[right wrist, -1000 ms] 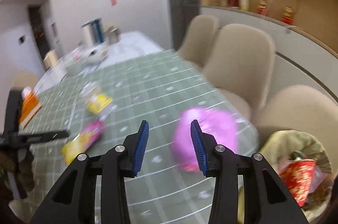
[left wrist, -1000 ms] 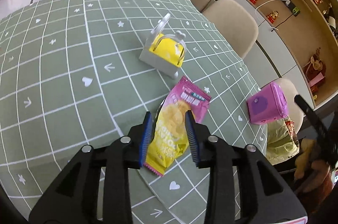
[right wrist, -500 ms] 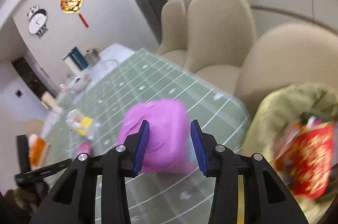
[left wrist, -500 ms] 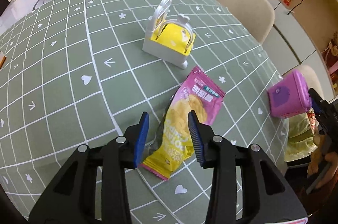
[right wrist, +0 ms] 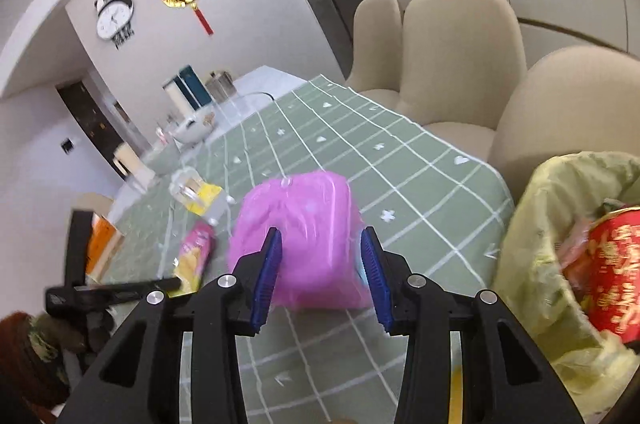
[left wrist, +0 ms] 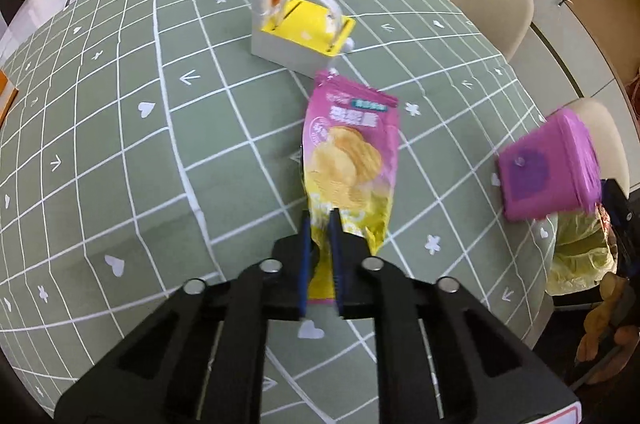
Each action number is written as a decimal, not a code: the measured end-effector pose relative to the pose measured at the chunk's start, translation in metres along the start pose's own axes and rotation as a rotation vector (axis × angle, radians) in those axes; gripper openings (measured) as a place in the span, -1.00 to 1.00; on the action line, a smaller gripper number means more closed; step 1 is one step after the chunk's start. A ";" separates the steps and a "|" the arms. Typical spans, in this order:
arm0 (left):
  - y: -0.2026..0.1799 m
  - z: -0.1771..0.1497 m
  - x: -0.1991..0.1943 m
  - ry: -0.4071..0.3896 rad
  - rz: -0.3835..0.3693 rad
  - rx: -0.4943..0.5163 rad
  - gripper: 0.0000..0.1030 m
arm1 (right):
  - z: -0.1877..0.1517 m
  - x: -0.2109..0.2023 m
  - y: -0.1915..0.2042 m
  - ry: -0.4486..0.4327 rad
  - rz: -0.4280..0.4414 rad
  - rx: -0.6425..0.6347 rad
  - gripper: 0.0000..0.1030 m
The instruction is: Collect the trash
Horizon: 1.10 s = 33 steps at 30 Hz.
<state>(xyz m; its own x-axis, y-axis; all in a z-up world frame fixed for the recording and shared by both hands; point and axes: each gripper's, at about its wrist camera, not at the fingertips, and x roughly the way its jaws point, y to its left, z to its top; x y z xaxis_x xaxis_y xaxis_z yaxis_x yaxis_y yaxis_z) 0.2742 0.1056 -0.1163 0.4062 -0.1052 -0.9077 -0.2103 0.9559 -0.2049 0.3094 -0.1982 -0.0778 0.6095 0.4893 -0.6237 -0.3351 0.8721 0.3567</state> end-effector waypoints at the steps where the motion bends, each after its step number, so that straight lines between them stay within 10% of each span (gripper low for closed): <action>1: -0.002 -0.001 -0.003 -0.008 -0.004 0.004 -0.92 | -0.002 -0.004 0.002 -0.003 -0.006 -0.010 -0.24; 12: 0.003 -0.022 -0.041 -0.087 0.000 0.028 -0.94 | -0.035 -0.001 0.053 0.084 0.078 -0.051 -0.24; 20: 0.027 -0.022 -0.050 -0.120 0.016 0.075 -0.53 | -0.053 0.039 0.107 0.184 0.060 -0.087 -0.24; 33: 0.149 -0.047 -0.086 -0.161 -0.034 -0.117 -0.35 | -0.061 0.138 0.183 0.338 0.006 -0.070 -0.24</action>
<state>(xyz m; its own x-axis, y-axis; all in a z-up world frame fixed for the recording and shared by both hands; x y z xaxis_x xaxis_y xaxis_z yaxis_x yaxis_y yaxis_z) 0.1662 0.2446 -0.0865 0.5502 -0.0829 -0.8309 -0.2920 0.9131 -0.2845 0.2878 0.0294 -0.1409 0.3387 0.4590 -0.8213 -0.3936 0.8620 0.3195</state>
